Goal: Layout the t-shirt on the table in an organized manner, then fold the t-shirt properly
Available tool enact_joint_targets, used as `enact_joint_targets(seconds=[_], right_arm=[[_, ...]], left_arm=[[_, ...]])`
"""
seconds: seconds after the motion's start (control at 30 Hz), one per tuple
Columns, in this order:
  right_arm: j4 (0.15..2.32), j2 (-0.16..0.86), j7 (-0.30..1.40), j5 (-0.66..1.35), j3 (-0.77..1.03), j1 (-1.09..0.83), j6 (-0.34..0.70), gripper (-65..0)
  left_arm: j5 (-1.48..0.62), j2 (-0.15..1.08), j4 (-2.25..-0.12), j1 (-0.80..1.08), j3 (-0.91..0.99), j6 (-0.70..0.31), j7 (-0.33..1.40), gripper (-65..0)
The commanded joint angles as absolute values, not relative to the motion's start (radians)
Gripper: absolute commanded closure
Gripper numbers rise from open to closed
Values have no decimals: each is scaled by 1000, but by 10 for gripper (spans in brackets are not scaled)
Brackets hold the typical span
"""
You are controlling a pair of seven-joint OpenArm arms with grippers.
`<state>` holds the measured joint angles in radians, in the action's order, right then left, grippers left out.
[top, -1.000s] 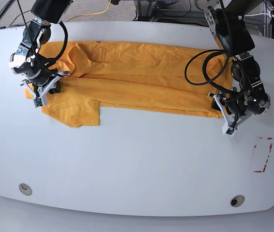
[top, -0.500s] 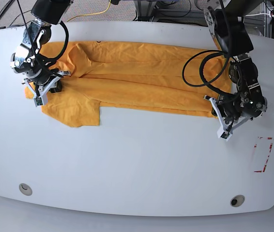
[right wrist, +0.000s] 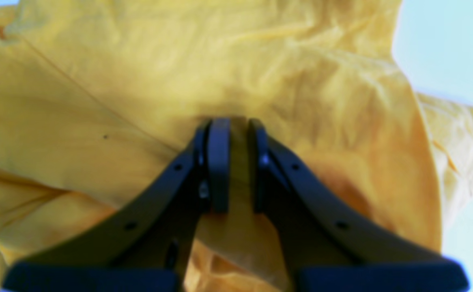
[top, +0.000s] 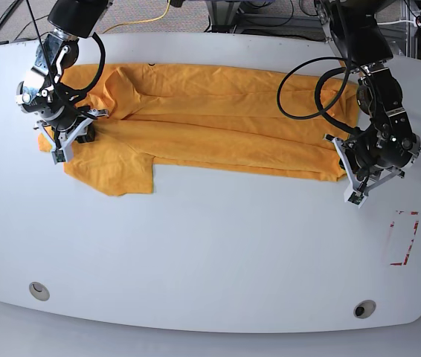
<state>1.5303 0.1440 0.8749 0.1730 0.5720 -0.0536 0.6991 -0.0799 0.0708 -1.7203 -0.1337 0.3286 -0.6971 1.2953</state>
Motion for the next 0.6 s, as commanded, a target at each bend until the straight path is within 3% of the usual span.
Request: enact_joint_targets(seconds=[0.0, 0.27, 0.5, 0.57], right_arm=[[1541, 156, 872, 179, 573, -44, 698, -81], [1541, 156, 872, 179, 572, -44, 698, -81], [1541, 156, 872, 179, 570, -44, 698, -81], [1541, 156, 872, 179, 570, -44, 698, -81]], left_arm=[[-84, 102, -1764, -139, 331, -698, 1308, -76], [-84, 105, -1764, -139, 340, -698, 1308, -103], [-82, 99, -1761, -179, 427, -698, 1310, -318], [-82, 85, -1753, -191, 458, -698, 1310, -354]])
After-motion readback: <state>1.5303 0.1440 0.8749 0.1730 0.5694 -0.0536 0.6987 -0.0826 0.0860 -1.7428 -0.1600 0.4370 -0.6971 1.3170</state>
